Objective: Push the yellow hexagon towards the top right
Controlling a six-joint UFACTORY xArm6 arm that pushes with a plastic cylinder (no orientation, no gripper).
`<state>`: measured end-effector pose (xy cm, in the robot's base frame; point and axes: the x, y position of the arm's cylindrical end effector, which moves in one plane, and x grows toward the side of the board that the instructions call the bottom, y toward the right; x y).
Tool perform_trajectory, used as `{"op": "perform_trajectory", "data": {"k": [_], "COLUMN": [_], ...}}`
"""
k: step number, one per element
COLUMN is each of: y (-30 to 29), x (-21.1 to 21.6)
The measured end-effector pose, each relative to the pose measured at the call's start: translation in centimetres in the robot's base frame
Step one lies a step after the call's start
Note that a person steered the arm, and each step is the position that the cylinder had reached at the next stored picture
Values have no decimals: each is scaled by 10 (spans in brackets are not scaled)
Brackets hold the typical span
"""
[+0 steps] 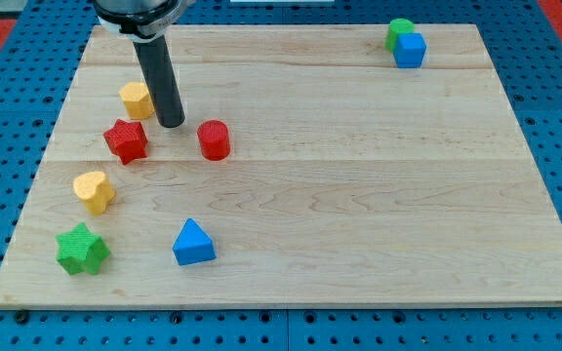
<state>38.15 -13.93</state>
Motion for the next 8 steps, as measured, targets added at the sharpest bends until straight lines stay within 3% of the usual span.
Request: {"op": "perform_trajectory", "data": {"k": [3,6,8], "y": [-100,-97,-78], "x": [-10,-12,-39]}}
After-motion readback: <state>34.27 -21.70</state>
